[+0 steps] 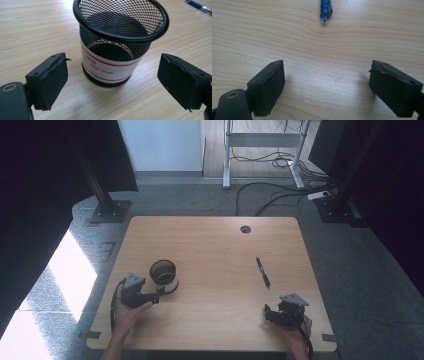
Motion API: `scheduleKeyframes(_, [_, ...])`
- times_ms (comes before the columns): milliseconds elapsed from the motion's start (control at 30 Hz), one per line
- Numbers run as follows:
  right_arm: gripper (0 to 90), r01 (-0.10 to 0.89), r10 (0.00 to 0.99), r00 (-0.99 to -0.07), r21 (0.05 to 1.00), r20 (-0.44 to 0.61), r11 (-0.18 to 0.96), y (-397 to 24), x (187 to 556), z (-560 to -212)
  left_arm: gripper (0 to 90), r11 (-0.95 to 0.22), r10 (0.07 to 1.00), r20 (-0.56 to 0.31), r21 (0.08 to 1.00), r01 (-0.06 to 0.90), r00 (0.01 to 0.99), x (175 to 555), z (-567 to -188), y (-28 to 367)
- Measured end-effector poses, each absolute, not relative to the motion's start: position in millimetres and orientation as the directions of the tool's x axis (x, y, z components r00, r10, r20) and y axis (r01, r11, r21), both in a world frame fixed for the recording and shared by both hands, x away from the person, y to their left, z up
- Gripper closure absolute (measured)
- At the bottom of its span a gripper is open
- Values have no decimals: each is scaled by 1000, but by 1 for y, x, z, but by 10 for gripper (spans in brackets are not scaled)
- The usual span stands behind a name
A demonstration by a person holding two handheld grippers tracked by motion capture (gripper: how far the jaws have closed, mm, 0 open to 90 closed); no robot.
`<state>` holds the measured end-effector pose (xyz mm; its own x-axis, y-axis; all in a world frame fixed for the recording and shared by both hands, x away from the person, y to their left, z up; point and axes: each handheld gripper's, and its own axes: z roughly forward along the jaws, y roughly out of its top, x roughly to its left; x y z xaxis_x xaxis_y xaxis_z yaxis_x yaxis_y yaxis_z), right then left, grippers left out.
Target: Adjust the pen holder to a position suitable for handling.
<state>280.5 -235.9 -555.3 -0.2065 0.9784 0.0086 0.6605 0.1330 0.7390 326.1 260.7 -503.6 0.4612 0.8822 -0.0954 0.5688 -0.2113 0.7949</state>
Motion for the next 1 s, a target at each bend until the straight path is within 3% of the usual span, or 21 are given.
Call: scheduleKeyframes(1000, [126, 660, 979, -202, 740, 10, 129, -236, 280, -555, 98, -217, 895, -48, 822, 527, 443, 362, -518, 230])
